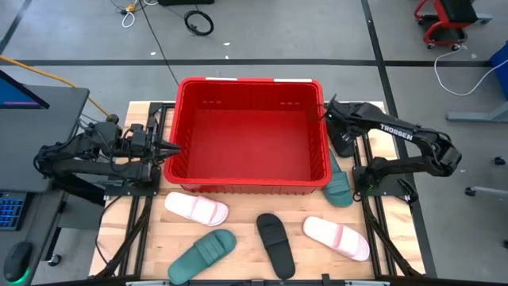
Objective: Pick and place slides into bin
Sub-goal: Adjust the red bin
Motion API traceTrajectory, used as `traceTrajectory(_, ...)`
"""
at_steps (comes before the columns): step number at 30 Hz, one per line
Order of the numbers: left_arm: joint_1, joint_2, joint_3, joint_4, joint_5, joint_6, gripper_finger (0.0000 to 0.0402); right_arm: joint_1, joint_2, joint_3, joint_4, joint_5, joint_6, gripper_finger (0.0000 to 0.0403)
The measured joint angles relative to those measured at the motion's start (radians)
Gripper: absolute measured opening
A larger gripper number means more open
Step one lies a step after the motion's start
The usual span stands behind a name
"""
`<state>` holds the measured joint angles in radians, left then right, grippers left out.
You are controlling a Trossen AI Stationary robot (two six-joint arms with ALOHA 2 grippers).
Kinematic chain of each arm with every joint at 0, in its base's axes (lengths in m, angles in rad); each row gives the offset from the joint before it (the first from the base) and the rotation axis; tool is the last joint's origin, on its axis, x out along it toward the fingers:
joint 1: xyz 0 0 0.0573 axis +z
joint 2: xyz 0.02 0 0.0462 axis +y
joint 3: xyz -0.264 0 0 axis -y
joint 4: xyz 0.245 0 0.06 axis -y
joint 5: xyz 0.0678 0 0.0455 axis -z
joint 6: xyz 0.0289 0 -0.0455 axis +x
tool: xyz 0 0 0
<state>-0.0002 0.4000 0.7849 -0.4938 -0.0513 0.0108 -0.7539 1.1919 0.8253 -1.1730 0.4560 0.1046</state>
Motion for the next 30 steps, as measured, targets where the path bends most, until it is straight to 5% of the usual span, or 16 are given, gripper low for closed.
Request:
traceTrajectory(8,0.000,0.000,0.000,0.000,0.000,0.000,0.0060,0.128,0.018,-0.054,0.309,-0.043,-0.143,0.0187)
traceTrajectory(21,0.000,0.000,0.000,-0.022,0.000,-0.003,0.0058,0.126,0.210,-0.051,0.305,0.214,-0.070,0.0187)
traceTrajectory(30,0.000,0.000,0.000,-0.022,0.000,-0.043,0.0062,0.122,0.203,-0.044,0.245,0.190,-0.036,0.0187)
